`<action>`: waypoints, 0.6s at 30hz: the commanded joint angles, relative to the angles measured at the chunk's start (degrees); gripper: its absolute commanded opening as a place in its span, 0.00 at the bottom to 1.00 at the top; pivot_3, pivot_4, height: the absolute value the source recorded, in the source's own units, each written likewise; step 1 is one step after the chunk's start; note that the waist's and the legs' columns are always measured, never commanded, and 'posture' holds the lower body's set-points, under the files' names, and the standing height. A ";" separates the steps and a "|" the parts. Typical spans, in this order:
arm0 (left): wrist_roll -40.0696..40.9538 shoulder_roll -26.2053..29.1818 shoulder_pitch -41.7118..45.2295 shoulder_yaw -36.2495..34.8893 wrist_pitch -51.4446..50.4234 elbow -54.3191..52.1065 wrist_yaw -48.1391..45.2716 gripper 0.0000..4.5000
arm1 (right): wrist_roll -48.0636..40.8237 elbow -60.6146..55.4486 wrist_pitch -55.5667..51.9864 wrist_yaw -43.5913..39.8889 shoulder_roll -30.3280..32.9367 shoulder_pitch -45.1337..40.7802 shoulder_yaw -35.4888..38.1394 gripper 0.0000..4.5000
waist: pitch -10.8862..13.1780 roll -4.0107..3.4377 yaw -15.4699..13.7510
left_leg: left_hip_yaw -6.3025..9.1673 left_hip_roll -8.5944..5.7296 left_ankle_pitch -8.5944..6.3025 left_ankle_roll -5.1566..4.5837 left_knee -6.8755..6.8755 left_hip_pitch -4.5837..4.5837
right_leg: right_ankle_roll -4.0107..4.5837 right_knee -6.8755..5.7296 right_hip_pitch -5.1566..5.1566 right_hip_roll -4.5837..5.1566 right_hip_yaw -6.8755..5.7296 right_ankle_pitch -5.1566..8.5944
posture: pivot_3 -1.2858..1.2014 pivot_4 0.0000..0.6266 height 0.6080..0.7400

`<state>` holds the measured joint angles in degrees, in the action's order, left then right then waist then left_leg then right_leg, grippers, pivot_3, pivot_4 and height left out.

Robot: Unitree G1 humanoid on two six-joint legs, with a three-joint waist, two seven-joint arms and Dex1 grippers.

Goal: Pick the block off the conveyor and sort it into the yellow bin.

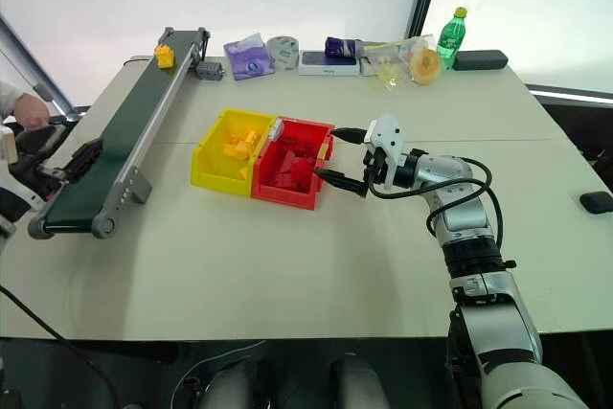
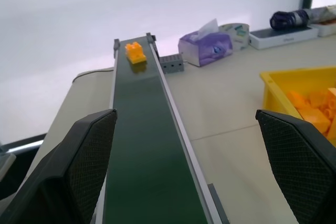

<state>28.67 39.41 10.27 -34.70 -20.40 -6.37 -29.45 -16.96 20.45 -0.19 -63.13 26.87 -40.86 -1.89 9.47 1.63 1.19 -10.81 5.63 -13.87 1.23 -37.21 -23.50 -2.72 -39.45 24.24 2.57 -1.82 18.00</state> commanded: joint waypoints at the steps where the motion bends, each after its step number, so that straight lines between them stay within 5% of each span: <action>1: 0.15 -3.75 -2.47 -3.55 3.62 -6.63 4.60 0.99 | -0.43 -1.29 0.73 -0.05 -0.17 -1.33 0.67 1.00 | 0.00 0.00 0.02 | 0.00 0.00 0.00 0.00 0.00 0.00 | 0.00 0.00 0.00 0.00 0.01 0.00 | 0.52 0.24 1.00; 18: -3.63 -17.96 -18.25 -5.13 11.53 -17.54 15.91 0.99 | -0.12 0.44 1.36 -1.50 -1.24 -2.37 0.18 1.00 | -0.01 0.02 -0.16 | 0.04 -0.02 -0.01 -0.02 -0.02 0.01 | 0.00 0.02 -0.07 0.02 0.01 0.00 | 0.52 0.24 1.00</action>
<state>25.43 21.23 -7.88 -39.15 -10.62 -21.33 -14.11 -16.93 21.60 -0.04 -64.42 25.79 -41.32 -1.98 9.46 1.65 1.03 -10.77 5.61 -13.88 1.21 -37.23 -23.49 -2.72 -39.42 24.17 2.58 -1.81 18.00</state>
